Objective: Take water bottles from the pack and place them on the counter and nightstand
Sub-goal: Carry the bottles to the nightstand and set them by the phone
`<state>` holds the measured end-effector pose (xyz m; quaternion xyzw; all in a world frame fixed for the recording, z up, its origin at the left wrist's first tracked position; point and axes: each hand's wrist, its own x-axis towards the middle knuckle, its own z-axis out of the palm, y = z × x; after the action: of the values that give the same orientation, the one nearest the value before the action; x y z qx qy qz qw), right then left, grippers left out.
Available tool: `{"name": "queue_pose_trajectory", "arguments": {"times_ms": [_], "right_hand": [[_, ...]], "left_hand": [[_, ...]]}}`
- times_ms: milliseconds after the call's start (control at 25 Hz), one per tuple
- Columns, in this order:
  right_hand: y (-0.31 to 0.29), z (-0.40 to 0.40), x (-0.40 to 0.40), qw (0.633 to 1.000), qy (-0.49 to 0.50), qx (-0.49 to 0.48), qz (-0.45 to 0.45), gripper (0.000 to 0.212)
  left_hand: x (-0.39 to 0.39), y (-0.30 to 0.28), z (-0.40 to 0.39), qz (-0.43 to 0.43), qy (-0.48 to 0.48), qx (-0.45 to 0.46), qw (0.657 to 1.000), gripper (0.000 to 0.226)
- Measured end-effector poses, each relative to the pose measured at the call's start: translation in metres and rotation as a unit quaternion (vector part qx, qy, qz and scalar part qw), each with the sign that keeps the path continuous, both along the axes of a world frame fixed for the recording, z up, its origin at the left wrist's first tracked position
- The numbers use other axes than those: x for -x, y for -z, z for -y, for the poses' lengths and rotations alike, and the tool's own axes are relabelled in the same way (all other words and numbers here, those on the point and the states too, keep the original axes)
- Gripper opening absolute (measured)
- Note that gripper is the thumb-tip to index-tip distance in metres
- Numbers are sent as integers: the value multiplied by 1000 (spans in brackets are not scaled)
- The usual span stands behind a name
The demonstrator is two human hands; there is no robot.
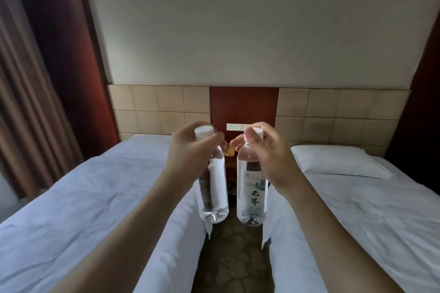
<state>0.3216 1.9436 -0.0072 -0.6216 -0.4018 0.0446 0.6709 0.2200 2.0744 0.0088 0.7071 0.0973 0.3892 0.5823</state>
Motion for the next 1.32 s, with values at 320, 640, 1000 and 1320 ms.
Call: {"name": "queue_pose_trajectory", "arguments": {"times_ms": [320,640,1000,1320], "right_hand": [[-1,-119,-130,995,93,16,-21,31],[56,-187,-316,989,128,68,-39,36],[51,-279,-581,978,104,172,55,26],[74,-372,-778,954,164,235,82,24]], "left_hand": [[-161,-6,-138,-20,85,-46,995,4],[-356,50,-209,-62,92,-45,993,10],[-604,52,-310,-70,55,-40,995,7],[-809,76,-410,-62,82,-50,993,8]]}}
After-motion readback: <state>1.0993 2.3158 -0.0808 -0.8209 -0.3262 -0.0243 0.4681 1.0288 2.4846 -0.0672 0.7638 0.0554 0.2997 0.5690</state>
